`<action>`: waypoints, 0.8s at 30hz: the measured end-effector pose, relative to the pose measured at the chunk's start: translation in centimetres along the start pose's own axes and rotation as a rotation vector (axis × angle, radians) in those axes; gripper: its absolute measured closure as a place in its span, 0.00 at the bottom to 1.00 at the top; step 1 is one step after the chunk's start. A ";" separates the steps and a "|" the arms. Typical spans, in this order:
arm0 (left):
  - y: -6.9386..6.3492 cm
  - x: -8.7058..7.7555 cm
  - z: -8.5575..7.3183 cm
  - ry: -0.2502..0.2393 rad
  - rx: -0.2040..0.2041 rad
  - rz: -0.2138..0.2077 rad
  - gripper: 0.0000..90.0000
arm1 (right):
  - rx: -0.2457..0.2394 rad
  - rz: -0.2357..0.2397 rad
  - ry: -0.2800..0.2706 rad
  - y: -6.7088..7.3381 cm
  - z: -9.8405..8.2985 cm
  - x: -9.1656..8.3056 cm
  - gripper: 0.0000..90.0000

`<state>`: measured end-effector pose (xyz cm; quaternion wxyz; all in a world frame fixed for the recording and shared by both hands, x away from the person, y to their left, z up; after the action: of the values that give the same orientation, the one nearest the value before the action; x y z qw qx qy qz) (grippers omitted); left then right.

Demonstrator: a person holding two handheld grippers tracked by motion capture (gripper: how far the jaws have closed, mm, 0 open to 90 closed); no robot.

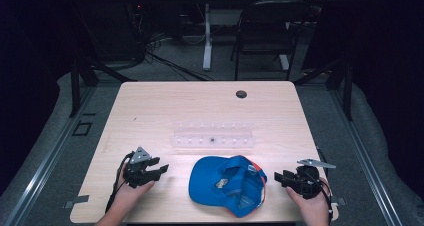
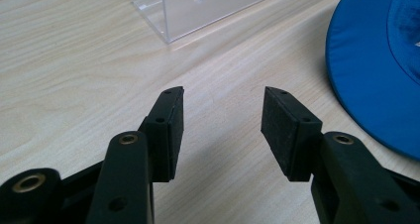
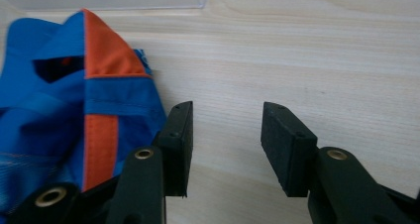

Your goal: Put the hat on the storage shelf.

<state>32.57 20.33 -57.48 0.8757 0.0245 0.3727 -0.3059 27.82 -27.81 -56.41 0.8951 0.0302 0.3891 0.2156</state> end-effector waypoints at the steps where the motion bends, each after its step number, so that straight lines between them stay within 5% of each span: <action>1: 0.0 0.0 0.0 -0.001 0.000 -0.001 0.58 | 0.017 0.019 0.007 0.0 0.1 -0.2 0.63; 8: -0.1 0.0 0.0 -0.002 0.005 0.004 0.58 | 0.089 0.148 0.065 -0.1 0.8 -1.0 0.65; 20: -0.1 0.1 0.0 0.004 0.011 0.002 0.58 | 0.092 0.325 0.116 1.0 0.7 -1.1 0.65; 24: -0.1 0.1 0.0 0.003 0.011 0.004 0.57 | 0.080 0.337 0.124 1.5 0.6 -1.0 0.65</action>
<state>32.55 20.22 -57.54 0.8757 0.0305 0.3720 -0.3062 27.14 -26.80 -54.95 0.8187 0.1172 0.4414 0.3482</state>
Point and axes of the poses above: each handheld gripper's, and its own axes: x roughly forward along the jaws, z roughly out of its top, y roughly to its left, the point moved 2 cm from there along x, roughly forward along the jaws, and after that the axes turned 8 degrees about -x, right-handed, at the moved point
